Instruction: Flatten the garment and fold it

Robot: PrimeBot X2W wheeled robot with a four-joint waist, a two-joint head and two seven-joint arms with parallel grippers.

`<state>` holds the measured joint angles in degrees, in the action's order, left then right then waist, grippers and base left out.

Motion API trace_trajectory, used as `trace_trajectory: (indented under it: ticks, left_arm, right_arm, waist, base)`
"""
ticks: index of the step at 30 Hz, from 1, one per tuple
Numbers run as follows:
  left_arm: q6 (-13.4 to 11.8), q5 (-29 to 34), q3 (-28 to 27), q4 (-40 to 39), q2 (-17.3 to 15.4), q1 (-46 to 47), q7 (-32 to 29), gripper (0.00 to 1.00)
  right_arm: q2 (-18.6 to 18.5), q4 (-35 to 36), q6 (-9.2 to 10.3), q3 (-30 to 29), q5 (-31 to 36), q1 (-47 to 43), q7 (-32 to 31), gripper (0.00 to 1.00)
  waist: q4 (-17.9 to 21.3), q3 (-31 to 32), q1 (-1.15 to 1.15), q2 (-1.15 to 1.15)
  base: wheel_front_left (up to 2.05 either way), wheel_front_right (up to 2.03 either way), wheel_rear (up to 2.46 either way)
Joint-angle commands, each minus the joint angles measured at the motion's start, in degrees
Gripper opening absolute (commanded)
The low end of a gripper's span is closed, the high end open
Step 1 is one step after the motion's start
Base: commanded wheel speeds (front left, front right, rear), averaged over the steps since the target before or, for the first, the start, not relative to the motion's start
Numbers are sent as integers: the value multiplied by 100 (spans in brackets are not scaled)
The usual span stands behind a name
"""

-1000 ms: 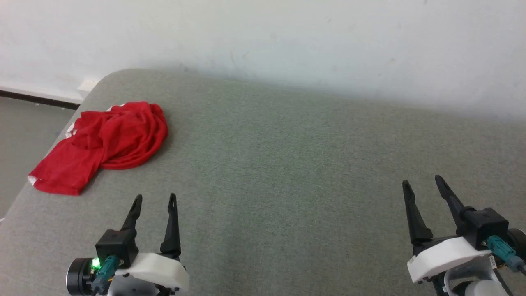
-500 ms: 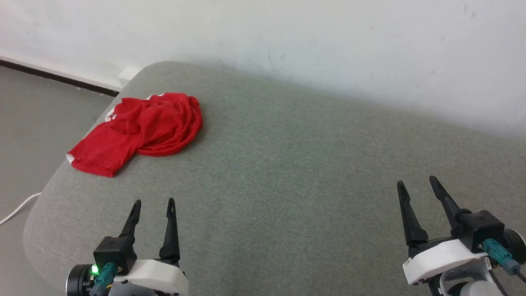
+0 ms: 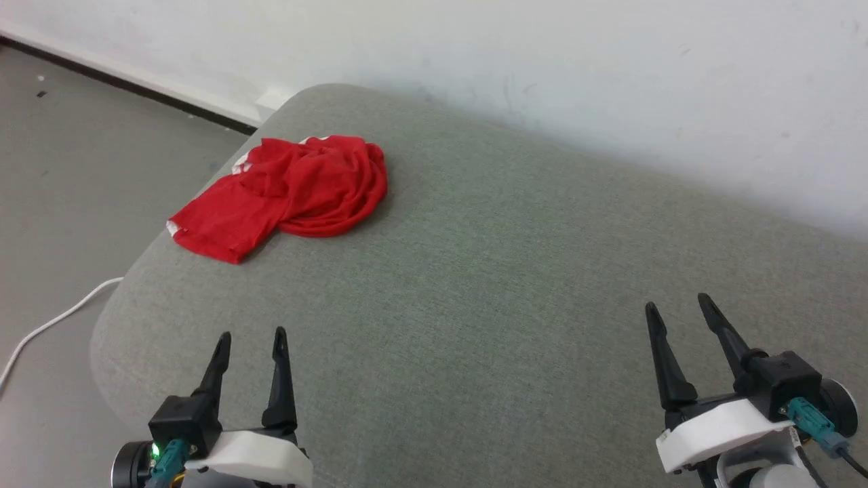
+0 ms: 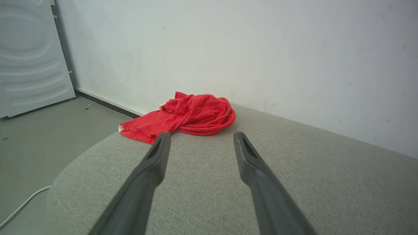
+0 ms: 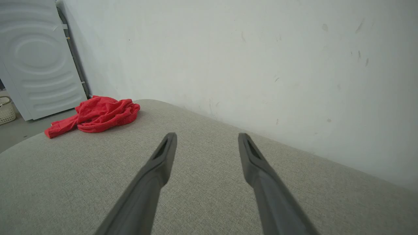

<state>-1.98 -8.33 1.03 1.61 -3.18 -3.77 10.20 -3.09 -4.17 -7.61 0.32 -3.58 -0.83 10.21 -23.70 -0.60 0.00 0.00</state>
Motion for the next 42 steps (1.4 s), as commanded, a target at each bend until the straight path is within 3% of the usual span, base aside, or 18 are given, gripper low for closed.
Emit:
trace_trajectory:
  ticks: [1,19,35,42]
  left_arm:
    - [-57,-80,27,21,22,-98,66,100]
    - [-111,-309,53,40,26,-189,281,100]
    - [-67,-461,1,147,30,-196,473,100]
    - [4,-440,-73,188,30,-197,480,100]
  right_arm:
    - [15,-24,9,23,13,94,65,100]
    - [18,-229,10,130,-41,189,281,100]
    - [22,-360,12,159,-83,222,472,100]
    - [22,-390,12,179,-105,207,479,100]
  waist:
    - [-139,-51,0,0]
    - [-757,-63,0,0]
    - [-1139,-73,0,0]
    - [-1135,-32,0,0]
  base:
    - [0,0,0]
    - [0,0,0]
    - [0,0,0]
    - [0,0,0]
